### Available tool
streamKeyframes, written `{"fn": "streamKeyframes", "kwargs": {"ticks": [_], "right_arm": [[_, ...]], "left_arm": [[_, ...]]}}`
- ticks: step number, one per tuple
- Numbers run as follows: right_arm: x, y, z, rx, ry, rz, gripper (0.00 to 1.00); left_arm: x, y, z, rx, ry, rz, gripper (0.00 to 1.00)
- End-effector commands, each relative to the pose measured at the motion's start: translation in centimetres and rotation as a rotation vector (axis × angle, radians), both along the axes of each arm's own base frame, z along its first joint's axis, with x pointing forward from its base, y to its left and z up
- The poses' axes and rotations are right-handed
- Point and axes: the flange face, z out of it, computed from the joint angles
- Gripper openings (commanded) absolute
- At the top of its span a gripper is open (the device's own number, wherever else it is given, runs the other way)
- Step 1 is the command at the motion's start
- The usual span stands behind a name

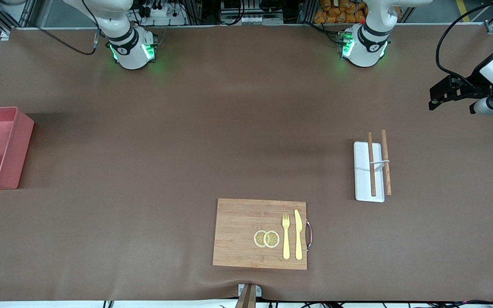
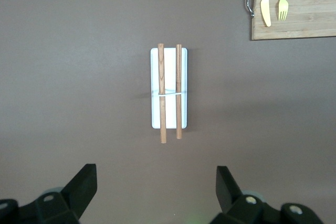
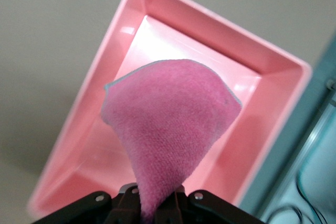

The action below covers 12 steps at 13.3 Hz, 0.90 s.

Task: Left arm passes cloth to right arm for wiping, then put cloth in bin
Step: 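Open the right gripper to drop the cloth into the pink bin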

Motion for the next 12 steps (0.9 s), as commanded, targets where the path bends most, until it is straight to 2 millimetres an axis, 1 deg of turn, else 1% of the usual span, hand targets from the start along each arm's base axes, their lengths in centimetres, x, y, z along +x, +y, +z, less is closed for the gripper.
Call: {"fn": "streamKeyframes", "kwargs": {"ticks": [1, 2, 3, 4, 6, 7, 9, 11, 12], "right_arm": [[0.8, -1.1, -5.2, 0.053, -0.061, 0.026, 0.12], [1.3, -0.7, -5.6, 0.067, -0.064, 0.030, 0.87], [1.8, -0.4, -5.3, 0.059, -0.065, 0.053, 1.00], [2.5, -0.5, -4.3, 0.048, -0.069, 0.062, 1.00], [3.4, 0.4, -2.7, 0.071, -0.053, 0.080, 1.00], [3.8, 0.2, -1.0, 0.080, -0.030, 0.080, 1.00], [5.7, 1.0, 3.6, 0.073, 0.070, 0.039, 1.00], [7.9, 4.0, 8.4, 0.060, 0.142, -0.009, 1.00], [8.5, 5.9, 10.5, 0.067, 0.146, -0.036, 1.00]], "left_arm": [[-0.4, 0.0, 0.7, -0.016, -0.013, 0.007, 1.00], [-0.4, -0.1, 0.7, -0.016, -0.014, 0.004, 1.00], [-0.6, -0.2, 0.9, -0.016, -0.016, 0.004, 1.00], [-0.5, -0.2, 0.8, -0.017, -0.013, 0.004, 1.00], [-0.5, -0.2, 0.8, -0.016, -0.013, 0.003, 1.00], [-0.5, 0.0, 0.8, -0.017, -0.013, 0.006, 1.00], [-0.4, 0.0, 0.6, -0.017, -0.008, 0.007, 1.00], [-0.4, 0.1, 0.6, -0.015, -0.008, 0.006, 1.00], [-0.4, 0.0, 0.6, -0.017, -0.008, 0.006, 1.00]]}}
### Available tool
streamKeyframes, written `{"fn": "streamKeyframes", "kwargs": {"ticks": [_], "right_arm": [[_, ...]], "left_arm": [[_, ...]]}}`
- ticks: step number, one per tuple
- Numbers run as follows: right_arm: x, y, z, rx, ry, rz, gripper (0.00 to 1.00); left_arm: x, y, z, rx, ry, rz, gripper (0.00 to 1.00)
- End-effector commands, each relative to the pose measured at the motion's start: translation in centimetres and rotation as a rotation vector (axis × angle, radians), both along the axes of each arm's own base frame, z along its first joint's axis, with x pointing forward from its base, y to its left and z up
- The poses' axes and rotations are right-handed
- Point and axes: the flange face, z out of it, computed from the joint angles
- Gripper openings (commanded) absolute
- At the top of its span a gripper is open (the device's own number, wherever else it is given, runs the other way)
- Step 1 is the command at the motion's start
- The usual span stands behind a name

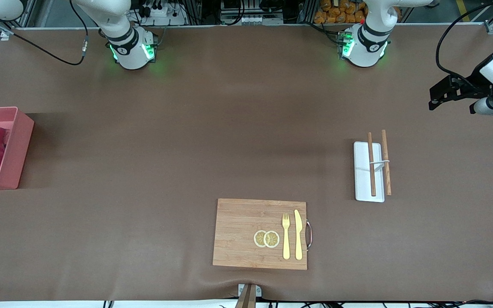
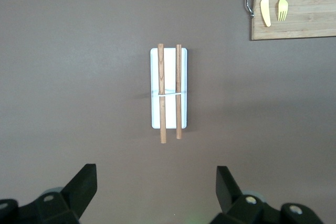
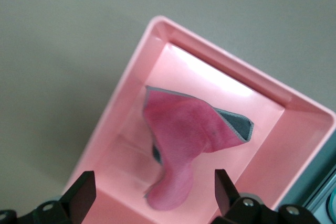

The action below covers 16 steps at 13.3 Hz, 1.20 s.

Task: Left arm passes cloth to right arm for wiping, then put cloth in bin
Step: 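Open the right gripper to drop the cloth into the pink bin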

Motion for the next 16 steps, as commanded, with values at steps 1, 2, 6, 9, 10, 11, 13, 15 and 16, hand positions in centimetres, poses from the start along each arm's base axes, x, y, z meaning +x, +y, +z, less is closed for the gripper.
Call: {"fn": "streamKeyframes", "kwargs": {"ticks": [1, 2, 6, 9, 10, 11, 13, 15, 16], "right_arm": [[2.2, 5.2, 6.3, -0.038, 0.045, -0.087, 1.00], [2.9, 7.6, 7.7, -0.062, 0.082, -0.133, 1.00], [4.8, 18.1, 9.1, -0.055, 0.165, -0.329, 1.00], [5.3, 25.8, 10.2, -0.060, 0.177, -0.472, 1.00], [5.4, 28.3, 11.0, -0.064, 0.179, -0.518, 1.00], [5.2, 30.6, 11.8, -0.064, 0.168, -0.577, 1.00], [5.9, 35.3, 13.6, -0.068, 0.125, -0.608, 1.00], [6.2, 36.4, 14.8, -0.070, 0.100, -0.620, 1.00], [6.0, 36.6, 15.5, -0.063, 0.088, -0.617, 1.00]], "left_arm": [[-0.4, 0.1, 0.5, -0.017, -0.006, 0.004, 1.00], [-0.4, 0.1, 0.5, -0.017, -0.006, 0.004, 1.00], [-0.4, 0.4, 0.6, -0.015, -0.008, 0.011, 1.00], [-0.4, 0.3, 0.6, -0.015, -0.008, 0.011, 1.00], [-0.4, 0.3, 0.6, -0.015, -0.010, 0.011, 1.00], [-0.4, 0.2, 0.6, -0.015, -0.010, 0.009, 1.00], [-0.4, 0.2, 0.6, -0.015, -0.010, 0.009, 1.00], [-0.4, 0.2, 0.6, -0.015, -0.009, 0.008, 1.00], [-0.4, 0.2, 0.7, -0.014, -0.011, 0.008, 1.00]]}}
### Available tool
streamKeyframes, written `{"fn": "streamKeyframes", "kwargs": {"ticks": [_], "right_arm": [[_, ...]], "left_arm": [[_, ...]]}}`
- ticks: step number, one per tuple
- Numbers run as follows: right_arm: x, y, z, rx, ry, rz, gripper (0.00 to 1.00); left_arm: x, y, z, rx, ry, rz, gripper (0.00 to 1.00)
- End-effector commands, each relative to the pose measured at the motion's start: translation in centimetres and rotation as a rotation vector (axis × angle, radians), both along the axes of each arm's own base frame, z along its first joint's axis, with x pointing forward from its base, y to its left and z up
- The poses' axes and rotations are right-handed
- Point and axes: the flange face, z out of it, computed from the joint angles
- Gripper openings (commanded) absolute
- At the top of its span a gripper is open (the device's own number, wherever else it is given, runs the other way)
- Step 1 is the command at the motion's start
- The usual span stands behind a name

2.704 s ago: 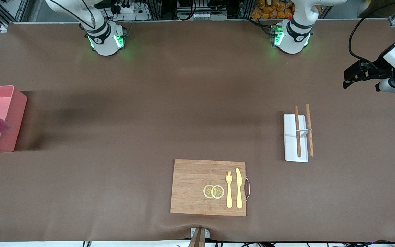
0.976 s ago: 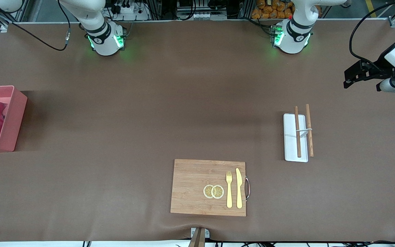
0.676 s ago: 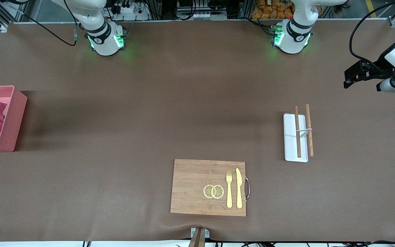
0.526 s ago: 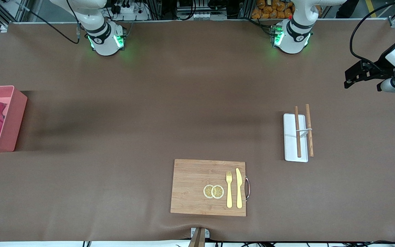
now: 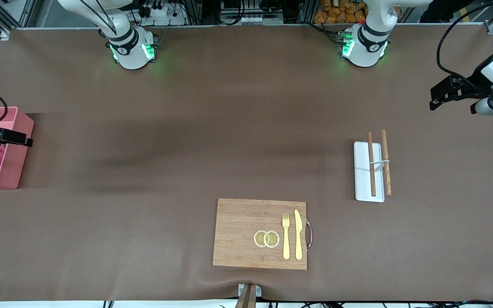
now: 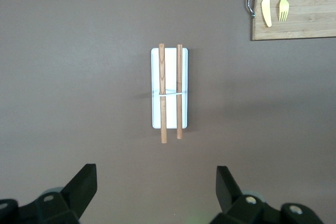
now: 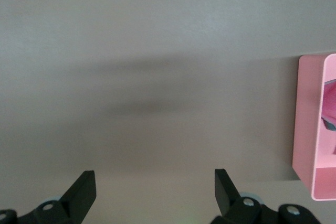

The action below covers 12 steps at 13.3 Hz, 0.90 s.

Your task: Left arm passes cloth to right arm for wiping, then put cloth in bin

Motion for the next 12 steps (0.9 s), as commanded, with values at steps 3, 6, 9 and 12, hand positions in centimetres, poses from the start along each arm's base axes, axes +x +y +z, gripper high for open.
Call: {"fn": "streamKeyframes", "kwargs": {"ticks": [3, 6, 9, 12], "right_arm": [[-1.9, 0.9, 2.8, -0.052, -0.029, -0.061, 1.00], [-2.6, 2.0, 4.2, -0.051, -0.034, -0.052, 1.00], [-4.1, 5.6, 6.9, -0.040, -0.042, -0.104, 1.00], [-6.2, 5.9, 10.4, -0.088, -0.099, -0.146, 1.00]], "left_arm": [[-0.4, 0.2, 0.6, -0.015, -0.010, 0.006, 1.00], [-0.3, 0.1, 0.6, -0.015, -0.010, 0.006, 1.00], [-0.2, 0.1, 0.4, -0.015, -0.008, 0.006, 1.00], [-0.2, -0.2, 0.4, -0.014, -0.010, 0.005, 1.00]]}}
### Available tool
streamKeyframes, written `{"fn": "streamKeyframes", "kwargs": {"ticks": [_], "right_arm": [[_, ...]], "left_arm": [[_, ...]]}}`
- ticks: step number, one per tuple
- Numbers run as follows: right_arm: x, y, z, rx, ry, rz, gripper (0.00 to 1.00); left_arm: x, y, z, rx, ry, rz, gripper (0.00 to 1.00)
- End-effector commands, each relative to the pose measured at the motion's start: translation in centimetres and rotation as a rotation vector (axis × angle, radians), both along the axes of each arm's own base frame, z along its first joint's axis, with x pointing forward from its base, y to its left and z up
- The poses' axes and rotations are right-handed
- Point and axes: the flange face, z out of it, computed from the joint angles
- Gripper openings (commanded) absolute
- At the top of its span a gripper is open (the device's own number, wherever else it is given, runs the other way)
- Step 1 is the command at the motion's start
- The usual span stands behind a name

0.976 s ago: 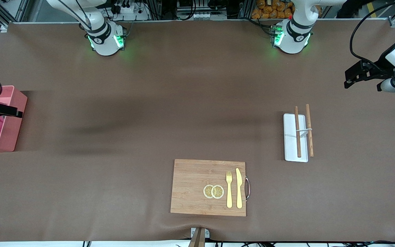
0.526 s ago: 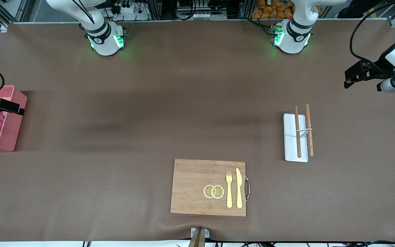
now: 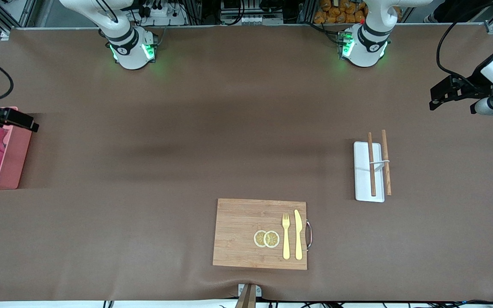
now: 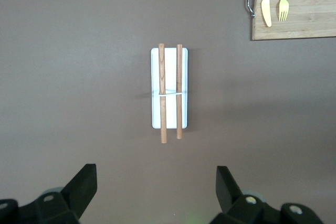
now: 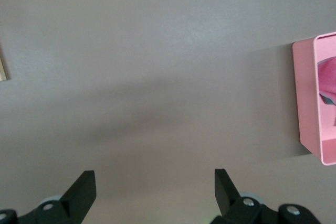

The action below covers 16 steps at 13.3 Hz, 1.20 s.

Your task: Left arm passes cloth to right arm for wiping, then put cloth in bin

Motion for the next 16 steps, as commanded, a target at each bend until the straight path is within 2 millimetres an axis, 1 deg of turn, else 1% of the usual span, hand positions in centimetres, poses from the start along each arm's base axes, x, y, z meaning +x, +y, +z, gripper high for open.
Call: {"fn": "streamKeyframes", "kwargs": {"ticks": [1, 3, 4, 5, 6, 8, 9, 11, 12, 13, 16], "right_arm": [[-3.4, -0.6, 3.1, -0.029, -0.041, -0.037, 1.00], [-3.8, -3.0, 3.0, -0.028, -0.046, -0.037, 1.00], [-3.7, -3.7, 2.9, -0.027, -0.048, -0.007, 1.00], [-3.4, -3.9, 2.8, -0.028, -0.058, -0.008, 1.00], [-3.0, -4.0, 2.7, -0.035, -0.073, -0.007, 1.00], [-1.4, -4.0, 1.6, -0.043, -0.080, 0.006, 1.00], [-0.8, -3.9, 1.5, -0.044, -0.083, 0.009, 1.00], [-0.7, -3.7, 1.9, -0.046, -0.090, 0.012, 1.00], [-0.7, -3.6, 1.9, -0.044, -0.089, 0.013, 1.00], [-0.7, -3.1, 1.9, -0.045, -0.087, 0.021, 1.00], [-0.6, -3.5, 1.9, -0.047, -0.092, 0.013, 1.00]], "left_arm": [[-0.2, -0.1, 0.4, -0.014, -0.009, 0.006, 1.00], [-0.2, -0.1, 0.4, -0.014, -0.009, 0.007, 1.00], [-0.2, -0.1, 0.4, -0.014, -0.009, 0.007, 1.00], [-0.2, 0.0, 0.5, -0.011, -0.012, 0.009, 1.00], [-0.2, 0.1, 0.5, -0.010, -0.012, 0.011, 1.00], [-0.2, 0.1, 0.5, -0.008, -0.012, 0.014, 1.00], [-0.2, 0.3, 0.5, -0.008, -0.012, 0.017, 1.00], [-0.2, 1.0, 0.3, -0.012, -0.009, 0.032, 1.00], [-0.1, 2.0, 0.3, -0.018, -0.008, 0.051, 1.00], [-0.1, 2.1, 0.3, -0.018, -0.007, 0.055, 1.00], [-0.1, 1.8, 0.3, -0.018, -0.007, 0.064, 1.00]]}}
